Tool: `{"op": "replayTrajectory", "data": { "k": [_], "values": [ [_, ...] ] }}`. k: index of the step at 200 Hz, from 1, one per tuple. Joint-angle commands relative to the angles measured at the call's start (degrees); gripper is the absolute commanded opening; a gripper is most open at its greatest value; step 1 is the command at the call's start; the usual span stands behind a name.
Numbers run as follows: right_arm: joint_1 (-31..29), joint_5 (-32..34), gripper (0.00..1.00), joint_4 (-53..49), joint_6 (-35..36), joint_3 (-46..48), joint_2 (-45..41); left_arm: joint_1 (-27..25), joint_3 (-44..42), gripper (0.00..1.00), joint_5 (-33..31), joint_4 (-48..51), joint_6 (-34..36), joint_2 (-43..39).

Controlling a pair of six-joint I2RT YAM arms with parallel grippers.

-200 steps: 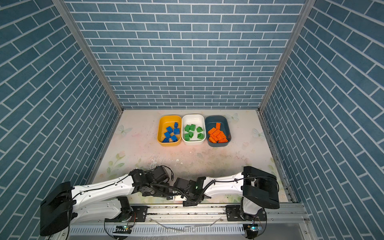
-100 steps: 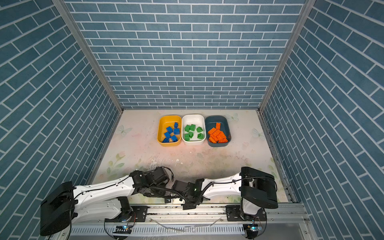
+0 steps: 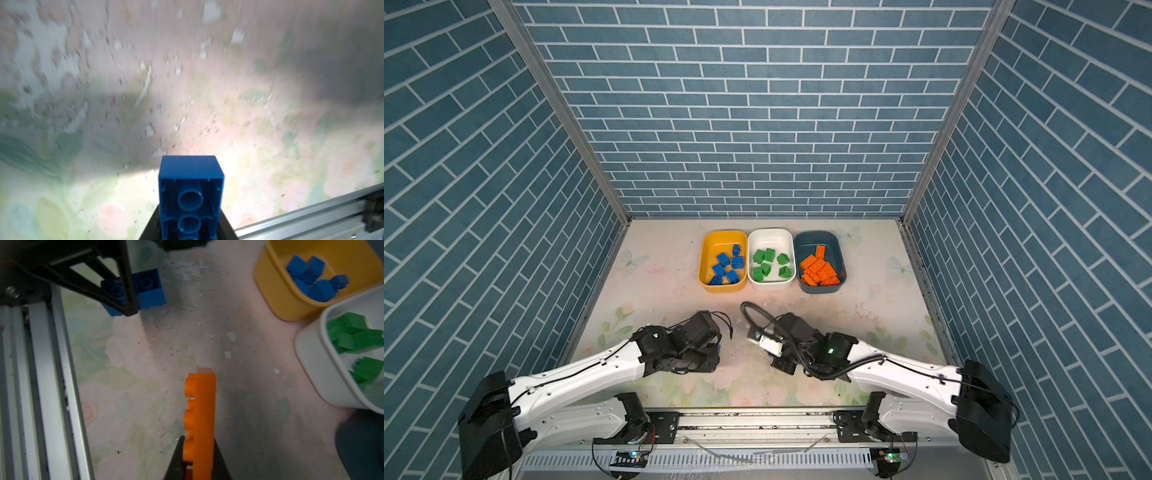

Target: Sort the legos into containers by color

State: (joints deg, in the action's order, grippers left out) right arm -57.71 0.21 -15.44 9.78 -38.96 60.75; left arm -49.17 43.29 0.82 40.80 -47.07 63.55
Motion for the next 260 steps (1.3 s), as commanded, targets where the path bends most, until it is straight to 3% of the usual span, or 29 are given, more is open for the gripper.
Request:
{"op": "replayTrajectory", "data": {
  "k": [1, 25, 56, 84, 115, 135, 152, 173, 180, 186, 188, 223, 260],
  "values": [
    [10.6, 0.5, 0.03, -2.7, -4.9, 1.0, -4.2, 6.5, 5.6, 0.25, -1.8, 0.2, 5.8, 1.6],
    [23.2, -0.5, 0.03, -1.9, -7.5, -1.1, -3.6, 12.6, 12.8, 0.25, -1.8, -2.6, 11.2, 7.6],
    [35.2, -2.8, 0.04, -2.1, -10.1, -7.6, 4.3, 18.2, 23.0, 0.25, -3.7, -4.7, 16.3, 18.9],
    [41.4, -6.5, 0.05, -1.2, -11.6, -14.7, 14.3, 22.2, 32.4, 0.25, -3.0, -6.3, 18.2, 30.1],
    [43.6, -6.7, 0.07, -0.6, -11.8, -22.6, 26.2, 23.9, 44.2, 0.30, -1.7, -4.7, 20.1, 41.5],
    [43.7, -14.2, 0.14, -0.8, -9.4, -27.3, 31.4, 24.2, 50.4, 0.47, -3.4, -1.9, 19.9, 46.7],
    [43.6, -15.0, 0.34, -1.1, -9.8, -29.6, 33.8, 24.6, 53.5, 0.71, -2.6, -0.2, 19.8, 49.2],
    [43.7, -9.5, 0.52, -0.2, -10.8, -28.4, 31.6, 24.8, 52.2, 0.89, -1.7, -1.6, 20.8, 46.5],
    [43.7, -8.1, 0.67, 1.2, -10.8, -26.8, 29.6, 24.9, 50.5, 0.96, -2.5, -2.8, 21.2, 44.2],
    [43.7, -7.3, 0.95, 2.7, -10.9, -24.8, 27.4, 25.0, 48.4, 0.99, -3.7, -3.9, 21.6, 41.8],
    [43.7, -7.2, 0.98, 3.1, -10.9, -24.2, 26.6, 25.1, 47.7, 0.99, -4.0, -4.3, 21.8, 40.9],
    [45.3, 3.0, 0.99, 11.4, -12.1, -10.2, 12.3, 29.5, 31.3, 0.99, -14.1, -11.8, 23.5, 24.3],
    [51.8, 13.7, 0.99, 18.8, -14.2, 2.4, 4.7, 40.9, 12.3, 0.99, -24.9, -19.8, 22.7, 8.4]
  ]
}}
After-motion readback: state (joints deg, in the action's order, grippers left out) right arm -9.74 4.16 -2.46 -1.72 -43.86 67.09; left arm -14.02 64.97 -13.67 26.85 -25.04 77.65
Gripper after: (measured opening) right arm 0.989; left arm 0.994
